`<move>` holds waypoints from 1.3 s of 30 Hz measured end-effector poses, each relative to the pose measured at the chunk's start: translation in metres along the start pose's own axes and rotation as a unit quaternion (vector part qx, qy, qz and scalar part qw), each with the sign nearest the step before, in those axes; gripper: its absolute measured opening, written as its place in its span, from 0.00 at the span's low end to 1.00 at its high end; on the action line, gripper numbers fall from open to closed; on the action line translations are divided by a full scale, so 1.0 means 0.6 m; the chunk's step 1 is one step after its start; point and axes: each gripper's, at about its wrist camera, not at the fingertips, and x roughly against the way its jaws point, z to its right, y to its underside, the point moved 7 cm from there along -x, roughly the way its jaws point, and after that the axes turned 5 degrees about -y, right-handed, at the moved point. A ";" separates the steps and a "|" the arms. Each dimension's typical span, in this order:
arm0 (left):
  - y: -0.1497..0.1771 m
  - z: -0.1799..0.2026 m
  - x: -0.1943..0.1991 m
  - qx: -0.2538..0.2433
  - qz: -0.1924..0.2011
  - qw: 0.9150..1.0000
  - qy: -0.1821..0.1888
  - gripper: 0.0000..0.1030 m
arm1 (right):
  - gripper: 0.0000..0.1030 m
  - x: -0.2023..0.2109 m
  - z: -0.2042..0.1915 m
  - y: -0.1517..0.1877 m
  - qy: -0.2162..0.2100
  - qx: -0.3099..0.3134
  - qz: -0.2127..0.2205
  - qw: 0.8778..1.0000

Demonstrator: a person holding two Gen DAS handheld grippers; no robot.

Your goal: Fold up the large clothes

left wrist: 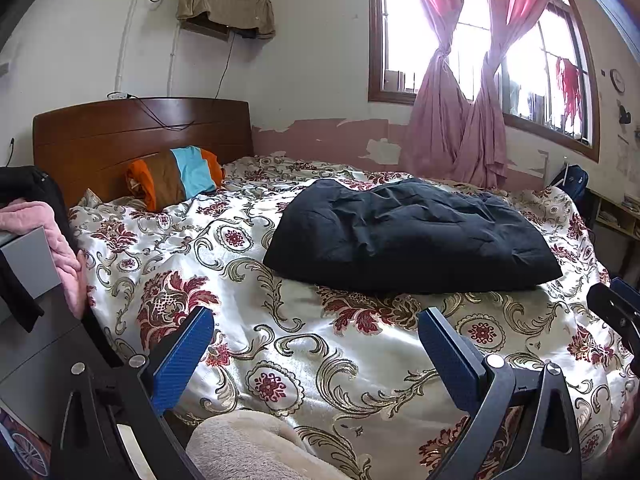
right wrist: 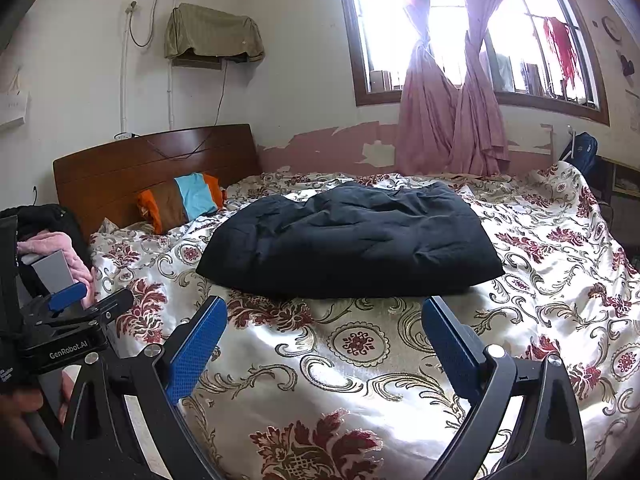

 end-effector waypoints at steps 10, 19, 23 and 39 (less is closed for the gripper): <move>0.000 0.000 0.000 0.000 0.000 1.000 0.000 1.00 | 0.93 0.000 -0.004 0.002 0.000 -0.001 -0.001 1.000; -0.001 0.001 0.000 0.000 0.000 1.000 0.000 1.00 | 0.93 0.000 -0.004 0.005 -0.001 -0.002 -0.001 1.000; 0.000 0.001 0.000 0.001 -0.001 1.000 0.000 1.00 | 0.93 0.000 -0.003 0.006 -0.001 -0.002 -0.001 1.000; -0.001 0.000 0.000 0.000 -0.002 1.000 0.002 1.00 | 0.93 -0.001 -0.005 0.007 -0.001 -0.003 -0.001 1.000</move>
